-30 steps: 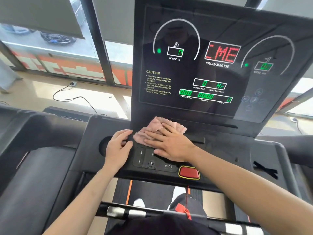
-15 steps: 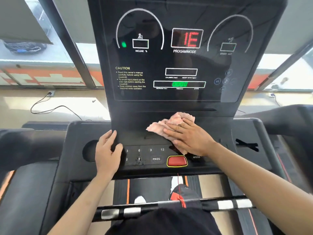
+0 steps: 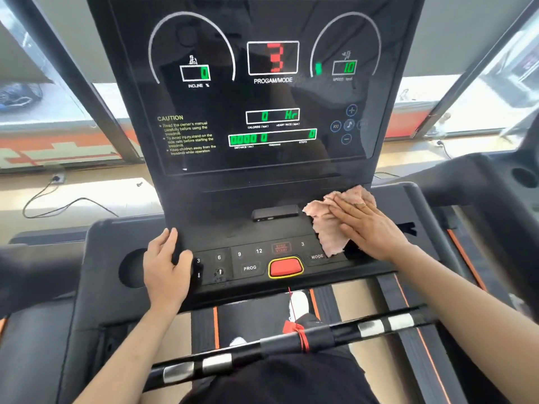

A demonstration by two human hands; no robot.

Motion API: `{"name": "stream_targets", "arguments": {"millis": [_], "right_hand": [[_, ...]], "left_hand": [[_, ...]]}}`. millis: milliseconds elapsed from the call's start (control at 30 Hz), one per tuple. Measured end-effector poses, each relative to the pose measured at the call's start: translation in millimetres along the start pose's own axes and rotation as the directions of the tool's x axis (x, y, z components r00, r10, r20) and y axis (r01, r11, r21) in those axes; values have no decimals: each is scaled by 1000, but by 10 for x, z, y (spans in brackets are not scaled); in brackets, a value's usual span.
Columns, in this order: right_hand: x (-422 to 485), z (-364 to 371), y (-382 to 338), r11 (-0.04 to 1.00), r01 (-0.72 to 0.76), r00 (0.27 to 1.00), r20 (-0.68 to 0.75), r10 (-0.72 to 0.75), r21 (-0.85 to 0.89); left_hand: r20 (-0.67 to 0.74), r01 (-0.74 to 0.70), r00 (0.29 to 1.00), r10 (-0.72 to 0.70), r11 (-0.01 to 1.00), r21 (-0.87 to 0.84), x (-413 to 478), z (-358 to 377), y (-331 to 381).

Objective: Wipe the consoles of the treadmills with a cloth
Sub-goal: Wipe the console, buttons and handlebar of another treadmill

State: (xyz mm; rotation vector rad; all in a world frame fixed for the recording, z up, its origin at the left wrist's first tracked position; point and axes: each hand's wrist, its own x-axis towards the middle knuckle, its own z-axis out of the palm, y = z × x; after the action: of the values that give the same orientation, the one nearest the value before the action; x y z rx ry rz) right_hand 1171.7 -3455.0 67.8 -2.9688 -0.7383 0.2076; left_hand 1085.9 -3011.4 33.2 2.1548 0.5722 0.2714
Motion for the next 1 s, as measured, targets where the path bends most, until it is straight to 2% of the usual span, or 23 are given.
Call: {"name": "stream_targets", "arguments": {"millis": [267,367,533,700,800,1000], "right_hand": [[-433,254,99,952,-269,961,-25,275,146],[-542,317,-34,939,-315,944,-58,326,138],[-575,305,-272,885,-385,912,-41,409,260],[-504,375,-547,930,-339,939,-3,343,141],[-401,383,-809,971,-230,973,-17,231,65],[14,428,-1434,1000,-9,998,60,9,-1]], "left_hand": [[2,-26,1000,26,1000,17,-23,9,2],[13,-29,999,29,999,13,-23,-8,-7],[58,-55,997,54,998,6,15,-75,-70],[111,-87,990,88,996,-9,9,-136,-100],[139,-91,986,95,995,-32,7,-180,-112],[178,-67,979,97,984,-164,33,-265,-256]]}}
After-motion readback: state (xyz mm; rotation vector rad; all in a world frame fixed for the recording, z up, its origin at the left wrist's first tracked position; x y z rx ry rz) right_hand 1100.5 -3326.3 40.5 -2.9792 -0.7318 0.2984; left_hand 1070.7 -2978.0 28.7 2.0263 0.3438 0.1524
